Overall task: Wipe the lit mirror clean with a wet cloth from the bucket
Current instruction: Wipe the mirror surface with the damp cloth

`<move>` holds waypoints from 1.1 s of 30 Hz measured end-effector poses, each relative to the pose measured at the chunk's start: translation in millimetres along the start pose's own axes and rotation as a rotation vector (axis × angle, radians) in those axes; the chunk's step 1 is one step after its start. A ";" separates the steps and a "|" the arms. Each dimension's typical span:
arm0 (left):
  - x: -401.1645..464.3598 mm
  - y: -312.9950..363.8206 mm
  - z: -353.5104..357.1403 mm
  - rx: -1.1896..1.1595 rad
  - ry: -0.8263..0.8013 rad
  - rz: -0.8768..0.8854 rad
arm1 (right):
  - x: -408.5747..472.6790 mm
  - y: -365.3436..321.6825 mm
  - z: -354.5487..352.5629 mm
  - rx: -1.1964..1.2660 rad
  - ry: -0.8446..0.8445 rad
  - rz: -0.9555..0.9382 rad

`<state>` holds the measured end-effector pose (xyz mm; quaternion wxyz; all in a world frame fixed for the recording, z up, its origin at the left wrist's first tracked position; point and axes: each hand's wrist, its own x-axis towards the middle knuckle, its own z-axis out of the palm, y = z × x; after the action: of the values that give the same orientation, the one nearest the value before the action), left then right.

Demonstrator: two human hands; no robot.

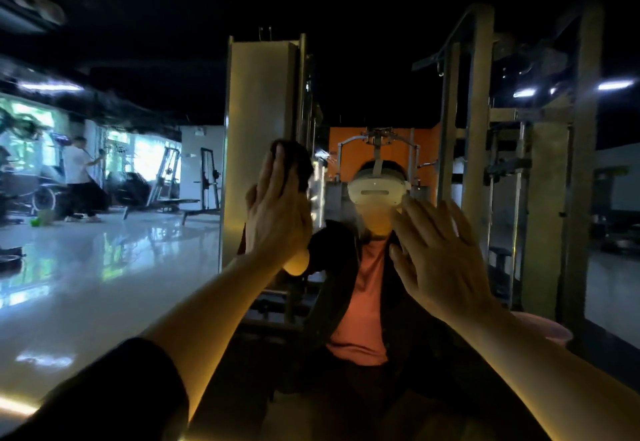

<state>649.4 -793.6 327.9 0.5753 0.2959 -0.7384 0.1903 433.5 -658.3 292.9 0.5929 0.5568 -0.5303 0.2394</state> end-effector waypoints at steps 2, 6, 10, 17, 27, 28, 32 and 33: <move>53.7 0.4 -18.9 -0.022 0.033 -0.165 | 26.7 12.5 -1.3 -0.025 0.026 0.000; 76.2 22.0 -10.3 -0.025 0.099 -0.078 | 71.2 22.1 -1.8 -0.029 0.077 0.017; 32.8 6.1 2.2 0.122 -0.065 0.421 | 84.8 21.2 4.4 -0.061 0.114 0.009; 138.2 13.3 -25.2 -0.063 0.160 -0.122 | 121.0 46.0 1.5 -0.020 0.259 0.051; 173.5 -4.8 -28.8 0.063 0.151 0.083 | 124.2 43.6 2.6 0.011 0.340 0.072; 173.1 7.6 -26.4 0.034 0.173 0.045 | 124.4 43.0 2.3 0.010 0.339 0.078; 139.9 34.6 -11.0 0.154 0.051 0.508 | 127.3 46.4 -5.4 -0.007 0.334 0.044; 140.4 30.5 -13.1 0.151 0.019 0.583 | 130.5 50.3 -8.3 -0.020 0.337 0.026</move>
<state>616.2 -793.1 468.3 0.4797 0.1117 -0.7707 0.4044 434.6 -677.3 431.8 0.6760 0.4959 -0.4327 0.3316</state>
